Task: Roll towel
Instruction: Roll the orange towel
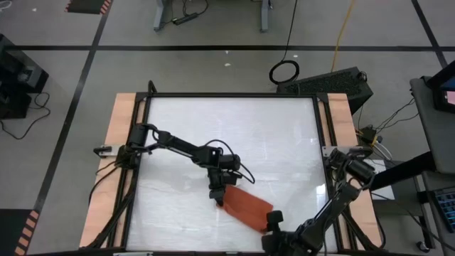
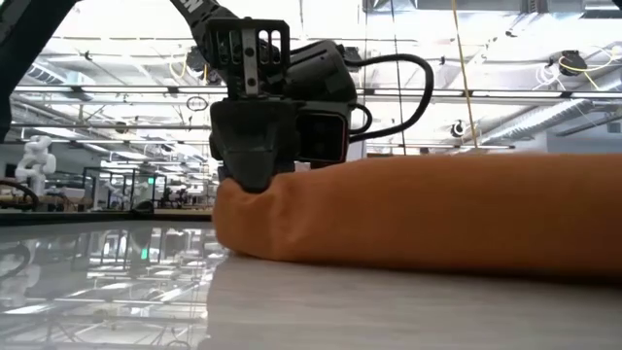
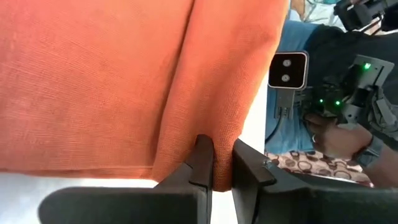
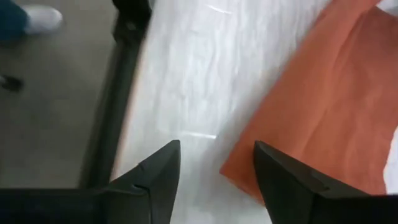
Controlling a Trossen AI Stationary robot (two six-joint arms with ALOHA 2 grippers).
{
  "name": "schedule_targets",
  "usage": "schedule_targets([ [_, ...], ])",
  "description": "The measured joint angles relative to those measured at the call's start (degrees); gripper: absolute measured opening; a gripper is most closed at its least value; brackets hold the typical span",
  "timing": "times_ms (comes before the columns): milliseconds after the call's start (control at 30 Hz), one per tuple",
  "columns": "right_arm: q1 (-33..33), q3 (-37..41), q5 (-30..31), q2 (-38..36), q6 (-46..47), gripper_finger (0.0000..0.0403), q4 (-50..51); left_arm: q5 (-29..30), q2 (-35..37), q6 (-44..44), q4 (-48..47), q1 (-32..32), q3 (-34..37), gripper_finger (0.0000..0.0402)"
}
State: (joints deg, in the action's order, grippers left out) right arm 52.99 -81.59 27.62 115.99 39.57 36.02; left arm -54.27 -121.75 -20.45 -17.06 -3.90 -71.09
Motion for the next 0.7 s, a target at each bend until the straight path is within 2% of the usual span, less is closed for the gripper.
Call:
schedule_targets([
  [200, 0.02, -1.37, 2.03, 2.22, 0.08, 0.0174, 3.84, 0.21, 0.01, -0.07, -0.59, 0.49, 0.06, 0.0037],
  [367, -0.54, -1.37, 7.24, 1.7, -0.67, 0.0167, 7.15, 0.19, 0.02, 0.21, -1.05, 0.56, 0.07, 0.0037],
  [533, -1.58, -1.23, 7.01, 2.01, -1.94, 0.0166, 9.28, 0.28, 0.02, 0.31, -1.46, 0.67, 0.09, 0.0037],
  [700, -1.99, 0.76, 6.77, 2.01, -1.01, 0.0166, 7.12, 0.28, 0.0, 0.16, -1.9, 1.45, -0.19, 0.0037],
])
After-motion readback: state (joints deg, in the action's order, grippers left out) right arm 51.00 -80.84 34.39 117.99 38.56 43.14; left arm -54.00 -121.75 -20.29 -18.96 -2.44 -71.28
